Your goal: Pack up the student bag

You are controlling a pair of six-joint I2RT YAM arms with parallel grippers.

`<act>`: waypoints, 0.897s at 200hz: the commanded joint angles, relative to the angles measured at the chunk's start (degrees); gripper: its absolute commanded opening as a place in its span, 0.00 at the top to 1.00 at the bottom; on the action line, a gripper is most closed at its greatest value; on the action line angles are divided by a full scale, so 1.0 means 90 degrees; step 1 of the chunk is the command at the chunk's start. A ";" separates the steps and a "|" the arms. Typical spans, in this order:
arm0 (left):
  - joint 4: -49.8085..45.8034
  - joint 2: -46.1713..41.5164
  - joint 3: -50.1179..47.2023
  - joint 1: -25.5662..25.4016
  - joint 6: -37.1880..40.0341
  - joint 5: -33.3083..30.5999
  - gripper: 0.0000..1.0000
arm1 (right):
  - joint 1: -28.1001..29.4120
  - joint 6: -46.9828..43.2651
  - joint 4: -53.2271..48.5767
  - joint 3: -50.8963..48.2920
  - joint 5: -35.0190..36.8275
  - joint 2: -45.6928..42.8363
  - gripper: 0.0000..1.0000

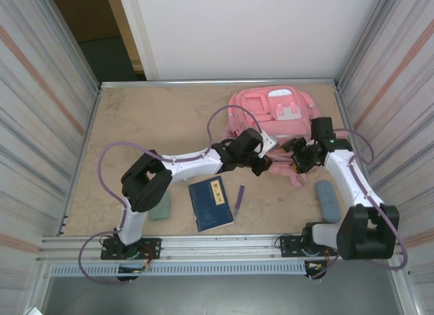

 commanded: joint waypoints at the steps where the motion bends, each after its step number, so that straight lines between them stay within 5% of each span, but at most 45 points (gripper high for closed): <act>1: 0.0324 0.0079 0.0309 -0.0041 -0.0084 0.0186 1.00 | 0.0352 0.0821 -0.0131 -0.0299 0.0538 -0.0102 0.37; 42: 0.0358 0.0021 0.0202 -0.0059 -0.0027 0.0172 1.00 | 0.0694 0.0951 0.0217 -0.0423 0.1410 0.0119 0.50; 68: 0.0505 -0.0257 -0.0278 0.0053 0.0164 0.0169 1.00 | 0.0429 0.0443 0.0400 -0.0387 0.1234 0.0230 0.83; 87: 0.0582 -0.0522 -0.0700 0.0350 0.0155 0.0323 1.00 | 0.0135 0.0273 0.0395 -0.0398 0.0927 0.0156 0.95; 179: 0.0306 -0.0535 -0.0979 0.1135 0.0585 -0.1157 1.00 | -0.0479 -0.0162 0.0094 -0.0319 0.0182 -0.0609 1.00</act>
